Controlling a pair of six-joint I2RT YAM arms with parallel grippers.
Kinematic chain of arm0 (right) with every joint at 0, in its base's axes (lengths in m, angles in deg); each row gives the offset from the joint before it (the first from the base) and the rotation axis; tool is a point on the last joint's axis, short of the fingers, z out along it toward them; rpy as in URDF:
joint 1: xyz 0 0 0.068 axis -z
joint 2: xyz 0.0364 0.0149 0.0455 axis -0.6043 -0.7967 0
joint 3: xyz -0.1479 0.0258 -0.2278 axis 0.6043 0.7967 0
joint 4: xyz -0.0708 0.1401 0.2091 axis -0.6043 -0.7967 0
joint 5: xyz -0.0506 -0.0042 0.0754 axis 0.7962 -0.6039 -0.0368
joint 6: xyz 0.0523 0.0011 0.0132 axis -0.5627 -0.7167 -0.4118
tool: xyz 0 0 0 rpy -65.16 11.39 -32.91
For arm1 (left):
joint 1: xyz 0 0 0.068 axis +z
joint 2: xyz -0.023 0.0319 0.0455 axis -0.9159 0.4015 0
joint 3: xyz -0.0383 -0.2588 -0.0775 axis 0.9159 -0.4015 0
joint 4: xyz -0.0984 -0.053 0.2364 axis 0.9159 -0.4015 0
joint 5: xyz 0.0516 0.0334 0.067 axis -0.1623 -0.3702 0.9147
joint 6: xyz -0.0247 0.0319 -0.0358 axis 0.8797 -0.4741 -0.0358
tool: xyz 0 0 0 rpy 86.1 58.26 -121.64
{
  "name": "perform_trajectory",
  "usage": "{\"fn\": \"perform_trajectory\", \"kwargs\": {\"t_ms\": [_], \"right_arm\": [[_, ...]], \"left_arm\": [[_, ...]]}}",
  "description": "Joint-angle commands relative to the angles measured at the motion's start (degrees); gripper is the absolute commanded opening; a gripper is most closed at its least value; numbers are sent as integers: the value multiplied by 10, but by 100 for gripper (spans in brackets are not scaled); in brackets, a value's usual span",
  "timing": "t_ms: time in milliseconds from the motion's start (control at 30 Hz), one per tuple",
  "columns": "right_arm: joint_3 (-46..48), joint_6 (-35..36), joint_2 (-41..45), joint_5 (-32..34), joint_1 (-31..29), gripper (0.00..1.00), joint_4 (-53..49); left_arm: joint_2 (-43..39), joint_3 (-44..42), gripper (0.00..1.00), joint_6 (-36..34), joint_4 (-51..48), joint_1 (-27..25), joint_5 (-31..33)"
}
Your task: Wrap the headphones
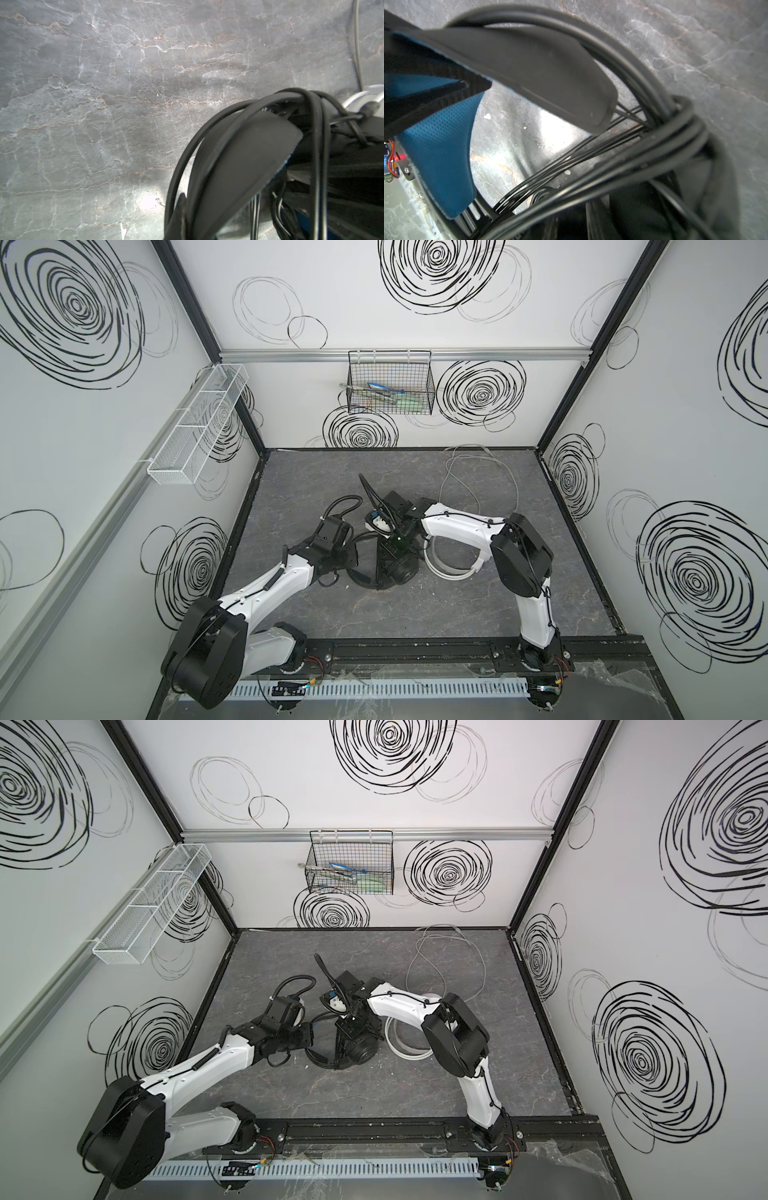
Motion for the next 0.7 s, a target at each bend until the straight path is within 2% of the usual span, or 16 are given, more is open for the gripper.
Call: {"fn": "perform_trajectory", "kwargs": {"t_ms": [0, 100, 267, 367, 667], "right_arm": [[18, 4, -34, -19, -7, 29, -6], [6, 2, -27, -6, -5, 29, -18], [-12, 6, 15, 51, -5, 33, -47], [-13, 3, 36, 63, -5, 40, -56], [-45, 1, 73, 88, -7, 46, -84]], "left_arm": [[-20, 6, 0, 11, 50, 8, -14], [-25, 4, 0, 11, 48, 11, -14], [-28, -1, 0, 8, 46, 18, -12], [-24, 1, 0, 6, 47, 22, -12], [-19, 10, 0, -6, 42, 40, -10]]}}
